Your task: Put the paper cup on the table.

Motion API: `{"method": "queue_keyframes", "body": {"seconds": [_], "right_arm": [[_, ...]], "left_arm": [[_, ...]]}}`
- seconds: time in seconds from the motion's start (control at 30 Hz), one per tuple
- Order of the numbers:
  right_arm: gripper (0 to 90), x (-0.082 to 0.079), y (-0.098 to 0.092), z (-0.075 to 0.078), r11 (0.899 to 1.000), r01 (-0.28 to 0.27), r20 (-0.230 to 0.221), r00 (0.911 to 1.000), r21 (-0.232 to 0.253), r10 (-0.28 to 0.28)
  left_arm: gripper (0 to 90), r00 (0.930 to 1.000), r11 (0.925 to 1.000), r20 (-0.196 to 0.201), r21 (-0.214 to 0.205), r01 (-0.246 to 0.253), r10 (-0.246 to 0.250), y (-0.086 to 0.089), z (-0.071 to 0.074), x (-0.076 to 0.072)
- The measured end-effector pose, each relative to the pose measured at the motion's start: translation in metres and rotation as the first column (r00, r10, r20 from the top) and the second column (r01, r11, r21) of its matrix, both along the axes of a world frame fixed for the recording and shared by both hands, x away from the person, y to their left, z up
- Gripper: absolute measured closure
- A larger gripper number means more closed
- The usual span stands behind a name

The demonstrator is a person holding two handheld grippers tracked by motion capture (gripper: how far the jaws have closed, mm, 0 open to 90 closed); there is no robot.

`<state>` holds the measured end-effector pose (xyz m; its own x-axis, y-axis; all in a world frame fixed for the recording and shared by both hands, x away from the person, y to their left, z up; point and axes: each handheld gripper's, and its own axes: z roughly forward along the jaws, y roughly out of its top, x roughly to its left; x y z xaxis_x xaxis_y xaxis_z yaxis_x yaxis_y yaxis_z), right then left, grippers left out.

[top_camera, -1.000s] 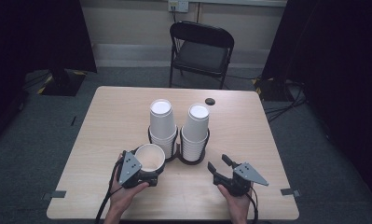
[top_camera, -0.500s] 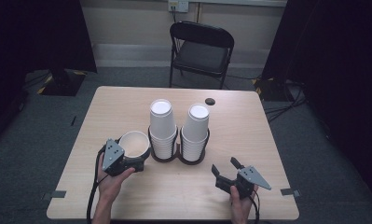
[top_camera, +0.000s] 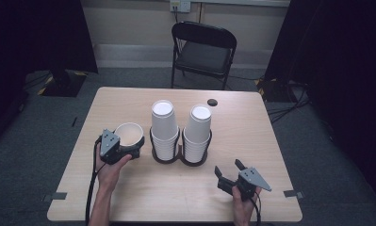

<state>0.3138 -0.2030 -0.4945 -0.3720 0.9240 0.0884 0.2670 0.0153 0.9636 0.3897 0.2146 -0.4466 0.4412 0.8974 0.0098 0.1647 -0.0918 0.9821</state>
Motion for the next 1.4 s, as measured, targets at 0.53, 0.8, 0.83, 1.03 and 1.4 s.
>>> {"method": "queue_keyframes", "body": {"seconds": [0.53,0.8,0.83,1.03,1.4], "right_arm": [[13.9,0.000,0.002,0.000,1.000,-0.001,0.001,1.0000,-0.016,0.001],[13.9,-0.001,0.002,0.000,1.000,-0.004,-0.002,1.0000,-0.013,0.004],[13.9,-0.001,0.002,0.000,1.000,-0.004,-0.002,1.0000,-0.013,0.004],[14.0,-0.001,0.002,0.000,1.000,-0.009,-0.003,1.0000,-0.015,0.009],[14.0,-0.001,0.002,0.000,1.000,-0.011,-0.004,0.9999,-0.011,0.011]], "left_arm": [[8.1,0.9901,0.9984,-0.134,0.044,-0.035,0.041,0.008,-0.031,0.032],[14.5,0.9662,0.9958,-0.253,0.088,-0.027,0.048,0.008,-0.040,0.032],[14.9,0.9625,0.9953,-0.266,0.093,-0.027,0.051,0.009,-0.042,0.031],[15.5,0.9484,0.9929,-0.308,0.110,-0.044,0.077,0.011,-0.049,0.024],[15.6,0.9576,0.9950,-0.276,0.077,-0.064,0.083,0.015,-0.049,-0.008]]}}
